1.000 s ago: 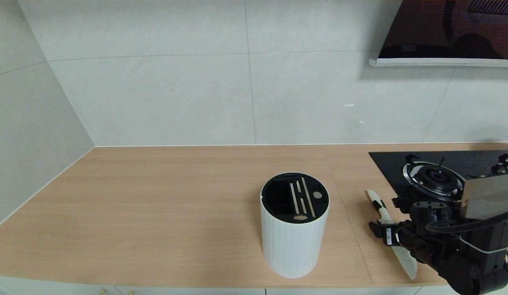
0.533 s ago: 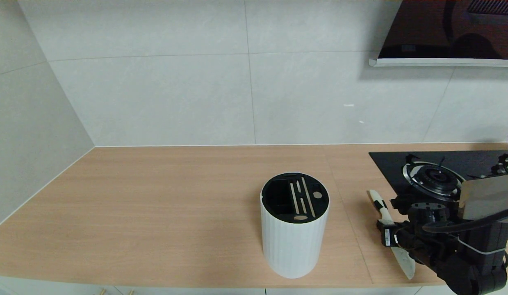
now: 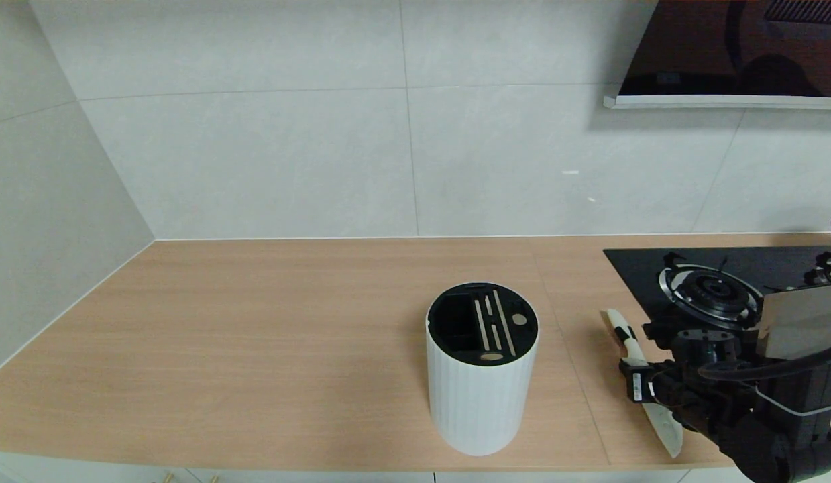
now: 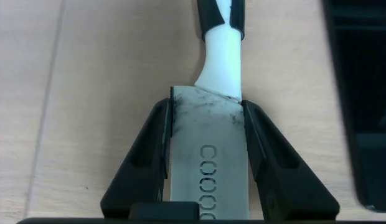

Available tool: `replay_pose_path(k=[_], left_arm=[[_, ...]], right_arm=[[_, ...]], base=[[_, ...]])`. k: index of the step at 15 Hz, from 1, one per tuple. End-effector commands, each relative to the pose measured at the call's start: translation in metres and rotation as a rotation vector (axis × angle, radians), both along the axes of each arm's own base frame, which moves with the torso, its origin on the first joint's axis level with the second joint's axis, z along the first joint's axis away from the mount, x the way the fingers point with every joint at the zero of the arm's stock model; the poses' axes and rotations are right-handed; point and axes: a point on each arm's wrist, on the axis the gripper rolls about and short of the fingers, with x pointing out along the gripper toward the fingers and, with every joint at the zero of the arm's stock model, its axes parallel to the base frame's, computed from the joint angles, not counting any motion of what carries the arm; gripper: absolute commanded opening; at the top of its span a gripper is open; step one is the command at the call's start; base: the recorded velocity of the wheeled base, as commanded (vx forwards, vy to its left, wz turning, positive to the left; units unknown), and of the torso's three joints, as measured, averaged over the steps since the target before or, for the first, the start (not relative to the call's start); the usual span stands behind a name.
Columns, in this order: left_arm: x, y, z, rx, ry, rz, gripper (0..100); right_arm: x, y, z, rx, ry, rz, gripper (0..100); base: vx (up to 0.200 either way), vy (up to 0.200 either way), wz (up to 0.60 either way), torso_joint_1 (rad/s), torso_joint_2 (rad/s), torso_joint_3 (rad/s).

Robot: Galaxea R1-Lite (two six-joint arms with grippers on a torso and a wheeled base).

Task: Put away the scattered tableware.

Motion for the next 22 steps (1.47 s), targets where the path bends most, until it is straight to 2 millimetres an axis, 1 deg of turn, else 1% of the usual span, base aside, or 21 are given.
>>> replay_pose_path(k=[1, 7, 9, 12, 13, 15, 17, 18, 19, 20, 21, 22], left_arm=[[0.0, 0.0, 0.0, 0.0, 0.002, 0.0, 100], [0.0, 0.0, 0.0, 0.0, 0.002, 0.0, 100], [0.0, 0.0, 0.0, 0.0, 0.002, 0.0, 100], [0.0, 0.0, 0.0, 0.0, 0.002, 0.0, 100], [0.0, 0.0, 0.0, 0.0, 0.002, 0.0, 100], [0.0, 0.0, 0.0, 0.0, 0.002, 0.0, 100], [0.0, 0.0, 0.0, 0.003, 0.002, 0.0, 100], [0.0, 0.0, 0.0, 0.004, 0.002, 0.0, 100], [0.0, 0.0, 0.0, 0.004, 0.002, 0.0, 100], [0.0, 0.0, 0.0, 0.004, 0.002, 0.0, 100], [0.0, 0.0, 0.0, 0.006, 0.002, 0.0, 100], [0.0, 0.0, 0.0, 0.007, 0.002, 0.0, 100]], right_arm=[[-0.002, 0.001, 0.025, 0.014, -0.08, 0.002, 0], [-0.019, -0.001, 0.076, 0.027, -0.223, 0.013, 0], [-0.024, -0.001, 0.098, 0.029, -0.295, 0.028, 0], [-0.022, 0.005, 0.133, -0.011, -0.371, 0.066, 0], [-0.016, 0.009, 0.148, -0.006, -0.386, 0.077, 0], [-0.014, 0.021, 0.169, 0.001, -0.385, 0.114, 0], [-0.012, 0.044, 0.196, 0.022, -0.421, 0.182, 0], [-0.013, 0.051, 0.208, 0.032, -0.442, 0.205, 0], [-0.014, 0.055, 0.214, 0.037, -0.449, 0.218, 0], [-0.018, 0.07, 0.232, 0.051, -0.459, 0.266, 0], [-0.02, 0.074, 0.236, 0.053, -0.457, 0.28, 0], [-0.038, 0.085, 0.246, 0.072, -0.454, 0.335, 0]], base=[[0.0, 0.0, 0.0, 0.0, 0.0, 0.0], [0.0, 0.0, 0.0, 0.0, 0.0, 0.0], [0.0, 0.0, 0.0, 0.0, 0.0, 0.0], [0.0, 0.0, 0.0, 0.0, 0.0, 0.0], [0.0, 0.0, 0.0, 0.0, 0.0, 0.0], [0.0, 0.0, 0.0, 0.0, 0.0, 0.0], [0.0, 0.0, 0.0, 0.0, 0.0, 0.0], [0.0, 0.0, 0.0, 0.0, 0.0, 0.0], [0.0, 0.0, 0.0, 0.0, 0.0, 0.0], [0.0, 0.0, 0.0, 0.0, 0.0, 0.0], [0.0, 0.0, 0.0, 0.0, 0.0, 0.0], [0.0, 0.0, 0.0, 0.0, 0.0, 0.0]])
